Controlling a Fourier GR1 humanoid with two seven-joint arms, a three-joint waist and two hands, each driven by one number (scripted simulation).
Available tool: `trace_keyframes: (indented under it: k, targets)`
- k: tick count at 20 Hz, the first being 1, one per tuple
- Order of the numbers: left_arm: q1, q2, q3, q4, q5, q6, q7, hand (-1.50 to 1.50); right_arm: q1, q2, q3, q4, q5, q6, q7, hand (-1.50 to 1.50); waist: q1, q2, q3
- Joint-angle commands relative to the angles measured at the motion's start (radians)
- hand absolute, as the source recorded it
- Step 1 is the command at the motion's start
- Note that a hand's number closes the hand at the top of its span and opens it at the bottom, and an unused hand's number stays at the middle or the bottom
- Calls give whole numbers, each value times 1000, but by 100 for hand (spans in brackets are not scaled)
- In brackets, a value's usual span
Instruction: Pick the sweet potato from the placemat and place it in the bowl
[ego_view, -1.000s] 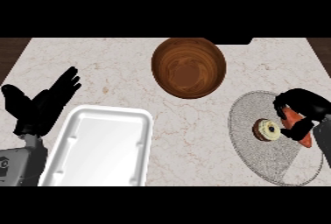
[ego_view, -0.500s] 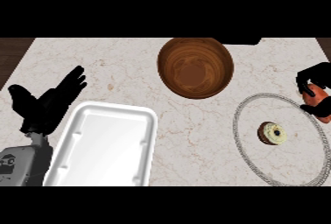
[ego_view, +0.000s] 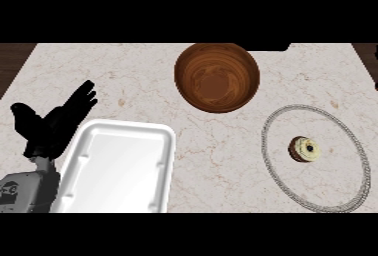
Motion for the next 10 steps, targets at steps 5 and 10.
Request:
trace_keyframes:
  k: [5,10]
  targets:
    - [-22,33,40,31,16,-21,-4,0,-38,-40,-5,-205,-87,180,-32,150,-28,-9,-2]
    - [49,15,17,-13,0,-23,-26,0,-128,4,-14,-198,-176,330,40,150,-14,-9,-2]
